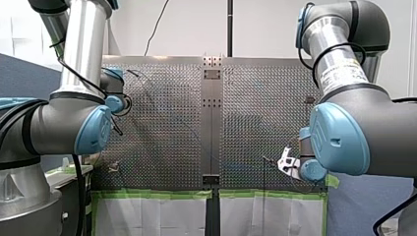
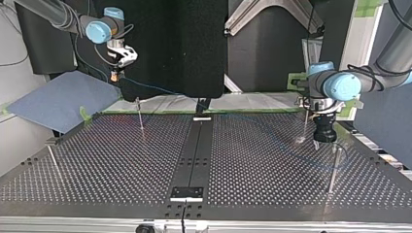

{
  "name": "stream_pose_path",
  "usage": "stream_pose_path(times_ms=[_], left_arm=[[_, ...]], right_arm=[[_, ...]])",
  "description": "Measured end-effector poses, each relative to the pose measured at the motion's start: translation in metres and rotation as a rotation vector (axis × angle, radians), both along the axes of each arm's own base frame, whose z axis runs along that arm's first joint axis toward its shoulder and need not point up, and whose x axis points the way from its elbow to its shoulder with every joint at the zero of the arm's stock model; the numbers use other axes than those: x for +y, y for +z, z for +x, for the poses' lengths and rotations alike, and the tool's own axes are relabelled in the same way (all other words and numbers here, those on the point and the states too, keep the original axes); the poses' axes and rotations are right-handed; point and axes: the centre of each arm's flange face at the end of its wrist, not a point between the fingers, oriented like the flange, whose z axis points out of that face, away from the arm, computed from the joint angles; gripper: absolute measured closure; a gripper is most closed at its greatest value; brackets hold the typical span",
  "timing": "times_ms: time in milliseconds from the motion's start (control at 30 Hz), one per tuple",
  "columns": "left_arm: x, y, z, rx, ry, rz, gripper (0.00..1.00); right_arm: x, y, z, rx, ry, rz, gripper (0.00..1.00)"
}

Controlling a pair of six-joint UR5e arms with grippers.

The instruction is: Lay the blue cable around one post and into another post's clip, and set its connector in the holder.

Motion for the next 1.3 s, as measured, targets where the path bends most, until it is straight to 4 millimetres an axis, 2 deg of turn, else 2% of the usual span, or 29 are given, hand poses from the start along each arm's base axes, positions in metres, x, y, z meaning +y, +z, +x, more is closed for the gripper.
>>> stream_pose_path(times_ms=[167,233,467,600,1133,1300], left_arm=[[0.000,0.000,0.000,0.002,0.001,0.001,0.00],[0.001,0.000,0.000,0.002,0.004,0.001,0.00],[0.005,0.000,0.000,0.002,0.010,-0.001,0.00],[0.005,0.000,0.000,0.002,0.010,-0.003,0.00],[0.011,-0.002,0.000,0.001,0.019,-0.024,0.00],[0.018,-0.014,0.001,0.026,0.034,-0.051,0.00]], right_arm=[[-0.016,0.025,-0.005,-0.031,0.018,-0.083,1.00],[-0.021,0.028,-0.010,-0.038,0.020,-0.098,1.00],[-0.023,0.008,-0.036,-0.033,0.023,-0.052,1.00],[-0.025,0.002,-0.047,-0.033,0.029,-0.036,1.00],[-0.015,-0.003,-0.047,-0.061,0.056,-0.010,1.00],[-0.015,-0.004,-0.045,-0.062,0.061,-0.011,1.00]])
